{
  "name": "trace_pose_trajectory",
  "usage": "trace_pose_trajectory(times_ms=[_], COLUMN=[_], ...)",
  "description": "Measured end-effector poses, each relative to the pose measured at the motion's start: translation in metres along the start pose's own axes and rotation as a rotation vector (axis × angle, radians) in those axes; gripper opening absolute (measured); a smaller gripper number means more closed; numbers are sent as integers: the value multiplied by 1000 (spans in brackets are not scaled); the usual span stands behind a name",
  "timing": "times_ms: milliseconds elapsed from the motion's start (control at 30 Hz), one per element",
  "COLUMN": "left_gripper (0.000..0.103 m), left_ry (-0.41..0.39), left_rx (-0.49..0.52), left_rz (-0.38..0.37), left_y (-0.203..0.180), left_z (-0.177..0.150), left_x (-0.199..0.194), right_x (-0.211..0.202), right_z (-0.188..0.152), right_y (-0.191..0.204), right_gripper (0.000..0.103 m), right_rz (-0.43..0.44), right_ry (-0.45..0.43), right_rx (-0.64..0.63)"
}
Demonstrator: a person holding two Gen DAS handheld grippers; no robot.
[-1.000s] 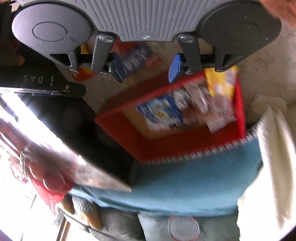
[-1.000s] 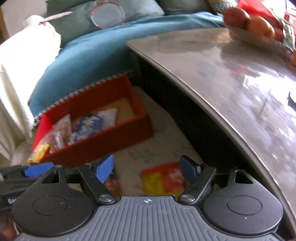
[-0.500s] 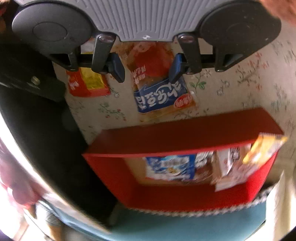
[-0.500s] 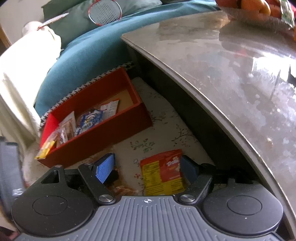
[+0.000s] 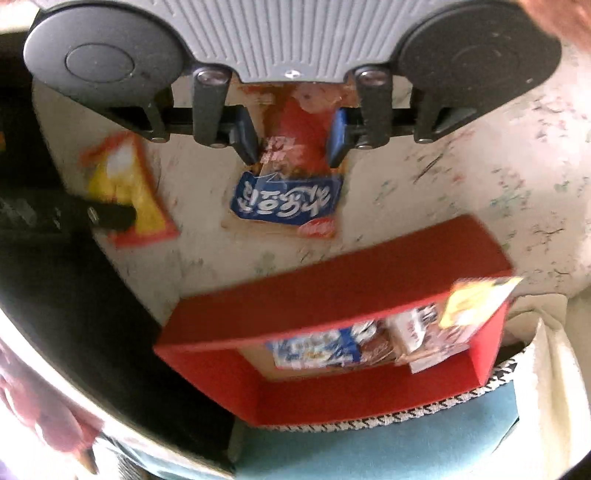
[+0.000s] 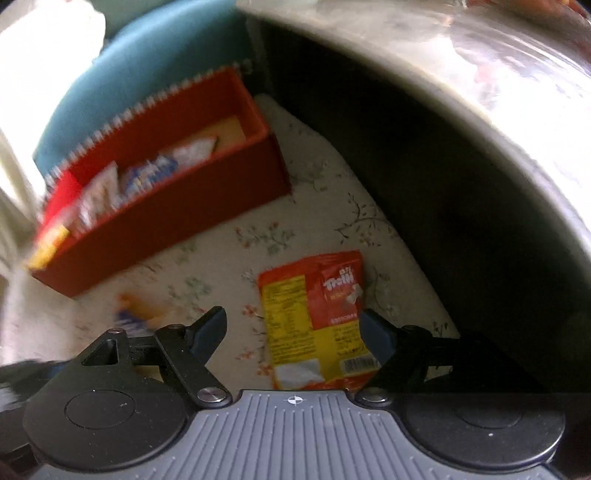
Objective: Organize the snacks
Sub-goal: 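Grasp red-blue bean-curd packet with left tool while right tool grasps Trolli packet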
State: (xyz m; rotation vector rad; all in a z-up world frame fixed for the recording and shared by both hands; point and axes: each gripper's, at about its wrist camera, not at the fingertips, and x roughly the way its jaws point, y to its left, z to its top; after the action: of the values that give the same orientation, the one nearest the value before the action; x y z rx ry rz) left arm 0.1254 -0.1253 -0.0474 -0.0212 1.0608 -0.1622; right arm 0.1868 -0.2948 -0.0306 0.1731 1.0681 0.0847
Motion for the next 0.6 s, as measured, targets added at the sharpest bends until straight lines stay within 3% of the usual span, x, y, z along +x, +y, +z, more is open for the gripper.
trace_pose_trajectory(times_ms=[100,167,233,367,433,467,600], left_gripper=[35,35,36,44,60,62,56], left_ry=[9,15,15,0,15,14,-1], left_rx=[38,42,42,60,76,91,58], left_rz=[-1,-20,-46,-65,-63,-63,-82], left_y=[13,20,24,28,29,30,34], left_z=[-13,-17,-17,-11,-9,-8,1], left_x=[-10,-13,-14,-4,3,7,11], right_x=[18,28,31,26,22,20,14], right_z=[-1,-2,-4,-6,-10,-11,-22], right_y=[9,9,14,16,19,20,34], right_gripper=[86,92,92,82,73,71,68], right_rz=[-89,-109,-140,-143,-142,-131,-120], right_ry=[31,50,24,24,25,30,49], right_rx=[-64,-80,-129,-120,-122,-119,-141])
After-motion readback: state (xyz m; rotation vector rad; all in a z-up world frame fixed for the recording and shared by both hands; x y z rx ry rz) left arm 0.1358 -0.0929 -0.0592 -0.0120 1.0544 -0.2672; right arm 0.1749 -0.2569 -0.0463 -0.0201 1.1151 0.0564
